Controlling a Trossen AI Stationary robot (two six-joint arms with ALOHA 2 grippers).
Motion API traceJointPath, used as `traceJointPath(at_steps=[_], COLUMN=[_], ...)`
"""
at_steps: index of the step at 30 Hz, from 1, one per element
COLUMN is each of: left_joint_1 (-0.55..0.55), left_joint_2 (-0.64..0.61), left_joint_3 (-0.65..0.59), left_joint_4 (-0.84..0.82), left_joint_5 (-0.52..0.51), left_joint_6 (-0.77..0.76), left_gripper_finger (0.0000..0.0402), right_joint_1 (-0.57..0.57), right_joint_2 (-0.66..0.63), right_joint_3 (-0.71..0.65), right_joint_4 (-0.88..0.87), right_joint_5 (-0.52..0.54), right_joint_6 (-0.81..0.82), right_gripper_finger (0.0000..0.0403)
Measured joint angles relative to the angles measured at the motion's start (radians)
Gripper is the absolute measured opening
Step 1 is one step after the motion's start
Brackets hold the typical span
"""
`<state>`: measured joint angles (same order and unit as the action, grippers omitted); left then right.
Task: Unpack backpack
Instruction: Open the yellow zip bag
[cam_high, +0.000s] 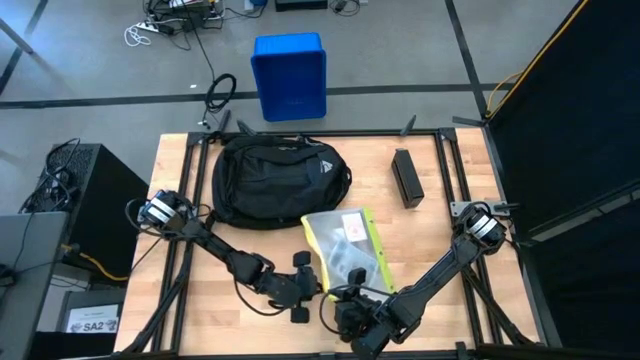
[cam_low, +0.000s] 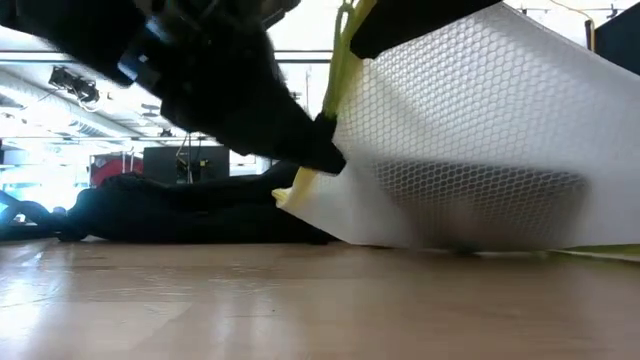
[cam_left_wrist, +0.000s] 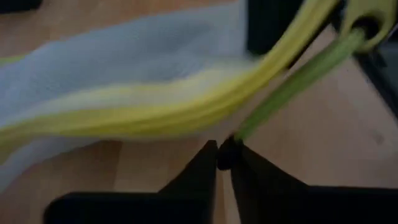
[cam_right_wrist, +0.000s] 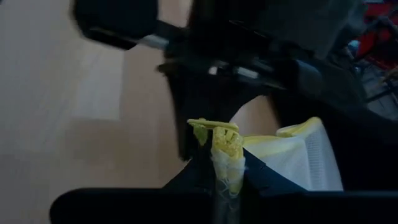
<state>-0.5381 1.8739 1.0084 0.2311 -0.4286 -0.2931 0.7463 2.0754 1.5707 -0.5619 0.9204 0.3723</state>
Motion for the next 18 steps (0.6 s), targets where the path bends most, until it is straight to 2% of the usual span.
traceJointPath(at_steps=[9, 15, 18], left_joint_1=[-0.001, -0.002, -0.006], left_joint_2=[-0.053, -0.147, -0.202], left_joint_3=[0.001, 0.000, 0.000], left_joint_4=[-0.124, -0.365, -0.474], left_joint_5=[-0.038, -0.150, -0.180], left_joint_6=[0.002, -0.041, -0.078], left_gripper_finger=[0.0001, 0.0001, 0.0001], right_joint_1=[0.064, 0.121, 0.155], right_joint_2=[0.000, -0.028, -0.056], right_joint_3=[0.000, 0.000, 0.000], right_joint_4=[0.001, 0.021, 0.030], right_joint_5=[-0.083, -0.127, -0.108], right_joint_6=[0.028, 0.035, 0.035], right_gripper_finger=[0.0000, 0.0000, 0.0000])
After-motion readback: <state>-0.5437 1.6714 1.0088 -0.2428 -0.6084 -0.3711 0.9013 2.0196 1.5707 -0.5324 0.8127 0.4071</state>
